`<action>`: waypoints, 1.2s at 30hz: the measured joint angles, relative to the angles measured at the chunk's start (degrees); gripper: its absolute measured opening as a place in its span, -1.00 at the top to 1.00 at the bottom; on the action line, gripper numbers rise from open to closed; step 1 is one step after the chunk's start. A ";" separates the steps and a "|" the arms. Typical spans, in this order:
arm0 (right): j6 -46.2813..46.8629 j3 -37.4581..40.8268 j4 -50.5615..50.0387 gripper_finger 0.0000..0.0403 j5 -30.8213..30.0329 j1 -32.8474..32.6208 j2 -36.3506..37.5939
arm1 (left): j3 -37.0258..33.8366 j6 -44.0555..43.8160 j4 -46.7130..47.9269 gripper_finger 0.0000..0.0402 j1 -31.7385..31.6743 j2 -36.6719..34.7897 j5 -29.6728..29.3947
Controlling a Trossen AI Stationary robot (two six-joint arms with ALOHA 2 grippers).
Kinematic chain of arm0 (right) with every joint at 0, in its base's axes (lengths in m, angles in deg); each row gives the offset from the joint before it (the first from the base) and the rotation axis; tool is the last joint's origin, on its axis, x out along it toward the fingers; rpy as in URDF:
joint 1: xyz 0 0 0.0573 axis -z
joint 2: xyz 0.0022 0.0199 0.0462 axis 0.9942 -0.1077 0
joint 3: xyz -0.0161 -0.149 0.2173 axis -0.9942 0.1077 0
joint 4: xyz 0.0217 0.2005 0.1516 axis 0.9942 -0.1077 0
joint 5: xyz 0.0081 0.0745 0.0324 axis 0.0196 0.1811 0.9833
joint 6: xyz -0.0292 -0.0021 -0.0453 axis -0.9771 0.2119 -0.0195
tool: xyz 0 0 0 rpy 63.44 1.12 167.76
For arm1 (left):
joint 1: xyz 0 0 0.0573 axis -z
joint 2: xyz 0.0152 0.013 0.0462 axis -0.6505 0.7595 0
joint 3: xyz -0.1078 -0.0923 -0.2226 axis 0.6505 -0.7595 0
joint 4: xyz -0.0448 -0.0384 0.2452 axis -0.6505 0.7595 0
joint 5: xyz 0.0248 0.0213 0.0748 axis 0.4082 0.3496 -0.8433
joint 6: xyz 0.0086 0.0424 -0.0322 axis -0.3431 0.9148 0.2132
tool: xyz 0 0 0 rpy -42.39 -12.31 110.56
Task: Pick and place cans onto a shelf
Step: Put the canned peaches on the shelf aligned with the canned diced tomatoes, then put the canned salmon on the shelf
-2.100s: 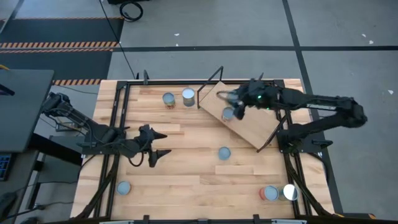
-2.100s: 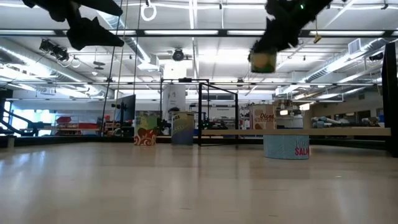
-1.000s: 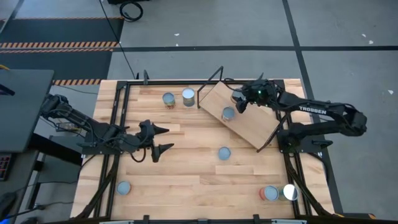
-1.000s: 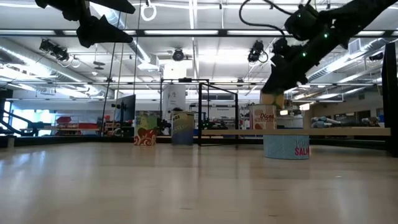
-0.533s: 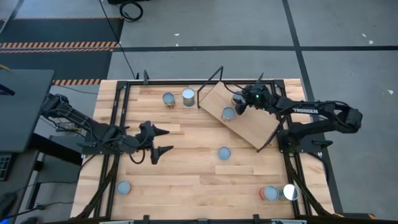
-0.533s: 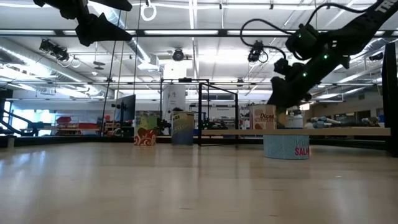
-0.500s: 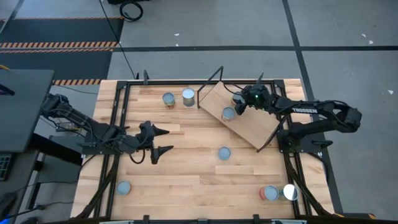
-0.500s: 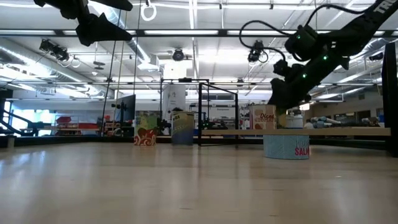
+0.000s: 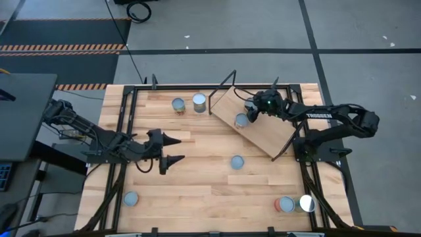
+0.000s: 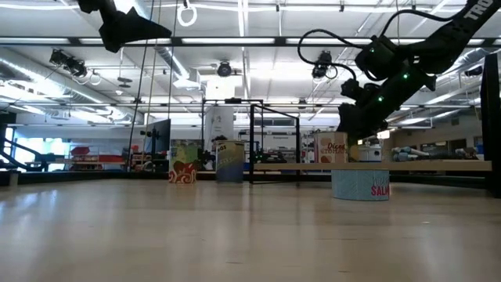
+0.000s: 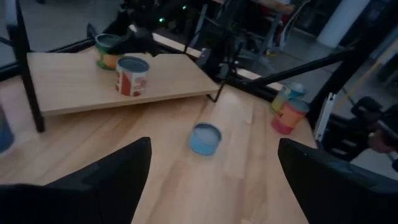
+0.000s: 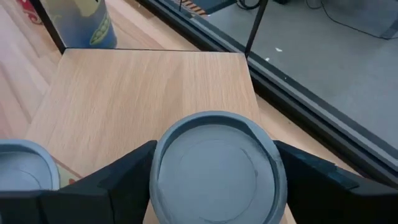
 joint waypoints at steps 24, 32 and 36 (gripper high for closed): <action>8.09 -18.78 -31.15 -0.73 -12.30 -34.12 10.02 | -0.02 8.80 -2.46 -0.78 -0.42 0.81 -1.60; 15.27 -19.33 -29.16 -0.73 -11.97 -52.74 4.47 | -0.02 8.63 -2.57 -0.78 -0.42 0.81 -2.89; 15.09 -19.33 -28.40 -0.73 -5.20 -55.72 -0.47 | -0.02 8.55 -2.36 -0.78 -0.28 0.81 -2.88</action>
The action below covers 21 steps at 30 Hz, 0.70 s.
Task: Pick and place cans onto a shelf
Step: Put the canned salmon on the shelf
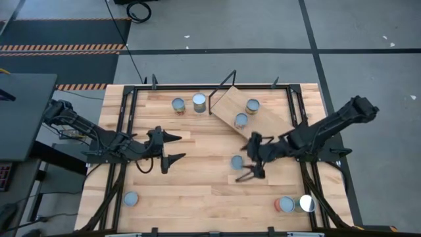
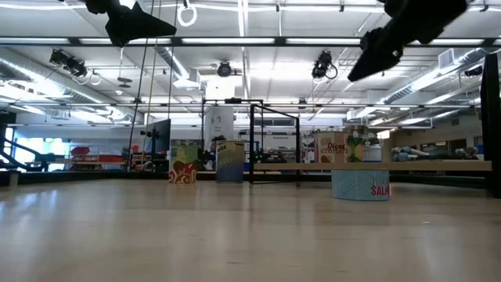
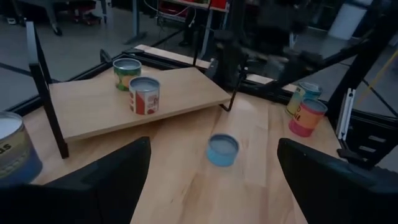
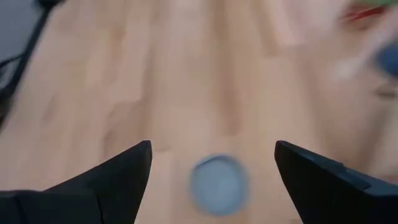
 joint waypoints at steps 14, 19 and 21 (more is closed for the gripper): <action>-20.11 -5.45 -2.99 -0.96 12.99 9.47 -17.33 | 0.00 0.06 1.23 -0.78 0.02 0.00 0.19; -25.63 -10.07 -9.84 -0.95 14.18 11.37 -23.97 | 0.00 -0.01 1.42 -0.78 0.02 0.00 0.19; -26.80 -11.17 -12.35 -0.95 13.95 11.41 -26.21 | 0.00 0.00 1.48 -0.78 0.02 0.00 0.19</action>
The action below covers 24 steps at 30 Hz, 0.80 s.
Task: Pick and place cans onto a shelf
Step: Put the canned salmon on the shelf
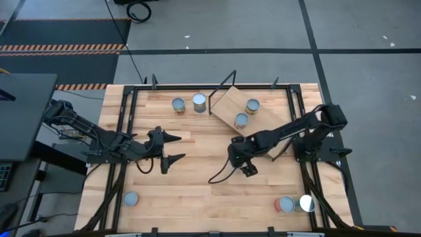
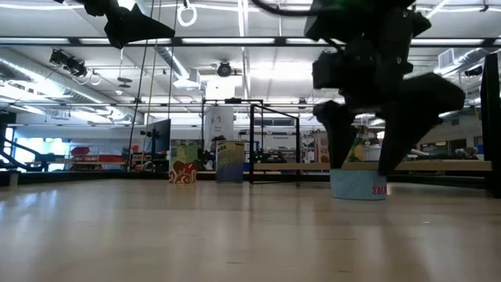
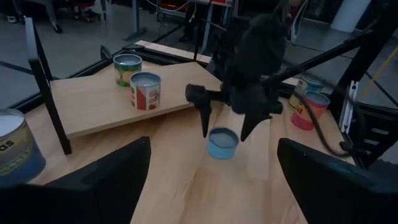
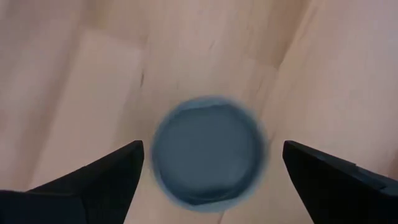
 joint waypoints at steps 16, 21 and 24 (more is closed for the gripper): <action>-0.93 -0.96 -0.69 -0.73 0.36 0.51 -2.28 | 0.00 0.02 1.06 -0.78 0.00 -0.02 0.03; -0.14 -1.03 -0.44 -0.47 2.03 1.14 -2.97 | 0.00 -0.31 1.10 -0.78 0.00 -0.02 0.04; 0.92 -1.22 -1.13 -0.43 2.02 1.05 -2.05 | 0.00 -1.12 1.14 -0.78 0.00 -0.02 0.06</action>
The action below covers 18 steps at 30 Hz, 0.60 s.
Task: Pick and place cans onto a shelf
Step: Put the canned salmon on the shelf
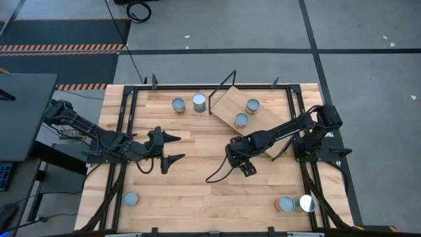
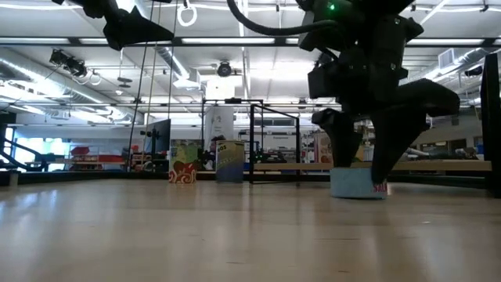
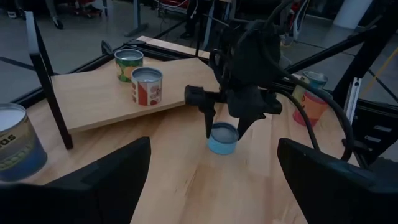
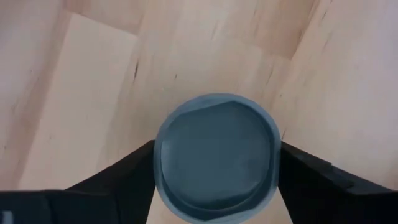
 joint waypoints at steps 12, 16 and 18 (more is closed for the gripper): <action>24.51 -1.99 -11.61 -0.43 -10.46 1.42 19.57 | 0.00 -0.76 0.14 -0.78 -0.02 0.00 -0.01; 40.09 -2.55 -20.88 -0.43 -12.27 4.44 26.86 | 0.00 -0.41 0.12 -0.78 -0.02 0.00 -0.01; 47.41 -3.14 -26.90 -0.43 -13.70 6.48 29.16 | 0.00 -0.39 0.11 -0.78 -0.02 0.00 -0.01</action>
